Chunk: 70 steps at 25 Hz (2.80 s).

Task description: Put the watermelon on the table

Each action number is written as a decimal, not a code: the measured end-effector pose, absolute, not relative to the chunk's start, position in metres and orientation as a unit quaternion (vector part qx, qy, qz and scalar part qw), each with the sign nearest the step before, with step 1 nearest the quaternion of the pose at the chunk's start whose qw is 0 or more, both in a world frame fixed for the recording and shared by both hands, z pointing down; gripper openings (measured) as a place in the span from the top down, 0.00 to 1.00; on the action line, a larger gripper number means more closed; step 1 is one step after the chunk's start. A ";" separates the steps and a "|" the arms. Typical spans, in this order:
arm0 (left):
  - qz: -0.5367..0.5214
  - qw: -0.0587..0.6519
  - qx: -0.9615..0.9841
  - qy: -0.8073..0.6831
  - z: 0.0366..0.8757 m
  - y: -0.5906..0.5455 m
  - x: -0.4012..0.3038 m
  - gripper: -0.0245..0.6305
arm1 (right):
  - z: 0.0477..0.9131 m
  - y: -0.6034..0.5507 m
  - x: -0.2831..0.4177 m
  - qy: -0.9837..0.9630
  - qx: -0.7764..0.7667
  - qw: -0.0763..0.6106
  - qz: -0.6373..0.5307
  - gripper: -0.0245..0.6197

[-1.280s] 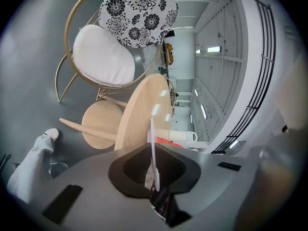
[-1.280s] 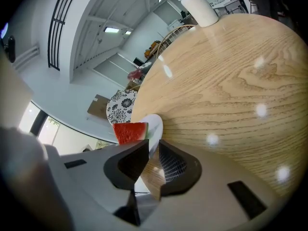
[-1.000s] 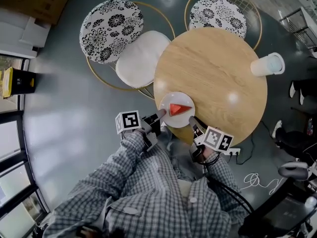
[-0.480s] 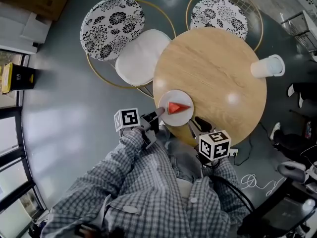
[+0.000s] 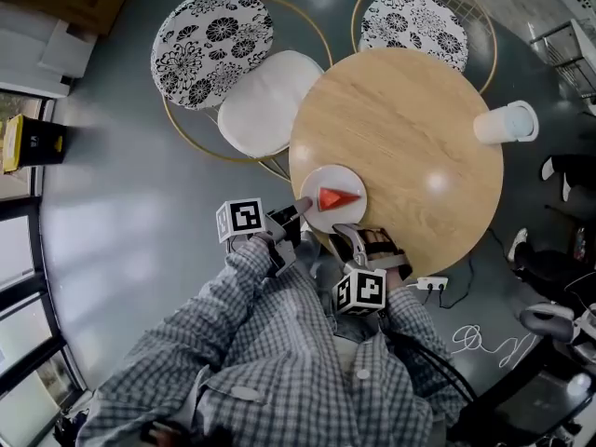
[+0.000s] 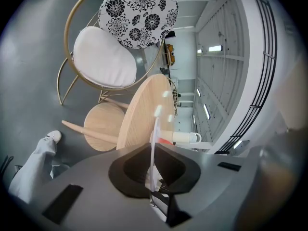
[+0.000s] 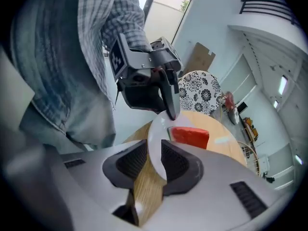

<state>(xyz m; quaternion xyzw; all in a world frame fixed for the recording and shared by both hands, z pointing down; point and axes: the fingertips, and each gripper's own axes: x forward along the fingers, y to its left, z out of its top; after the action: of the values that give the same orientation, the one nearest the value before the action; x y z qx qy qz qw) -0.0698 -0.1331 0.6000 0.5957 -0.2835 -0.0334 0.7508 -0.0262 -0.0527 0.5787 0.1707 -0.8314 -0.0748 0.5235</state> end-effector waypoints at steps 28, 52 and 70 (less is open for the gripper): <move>-0.041 0.738 0.626 -0.249 0.584 -0.125 -0.077 0.70 | 0.596 -0.048 -0.028 -0.814 0.133 0.565 -0.024 0.87; -0.195 0.700 0.650 -0.224 0.515 -0.109 -0.104 0.92 | 0.568 -0.066 -0.031 -0.845 0.305 0.363 0.250 0.87; -0.106 0.573 0.789 -0.193 0.438 -0.087 -0.011 0.95 | 0.462 -0.074 0.079 -0.811 0.458 0.131 0.339 0.95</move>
<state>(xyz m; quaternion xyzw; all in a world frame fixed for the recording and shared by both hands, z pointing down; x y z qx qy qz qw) -0.0109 -0.0866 0.4379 0.7894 -0.1928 -0.1064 0.5730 0.0790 -0.0737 0.4624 0.4585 -0.8112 0.3388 0.1307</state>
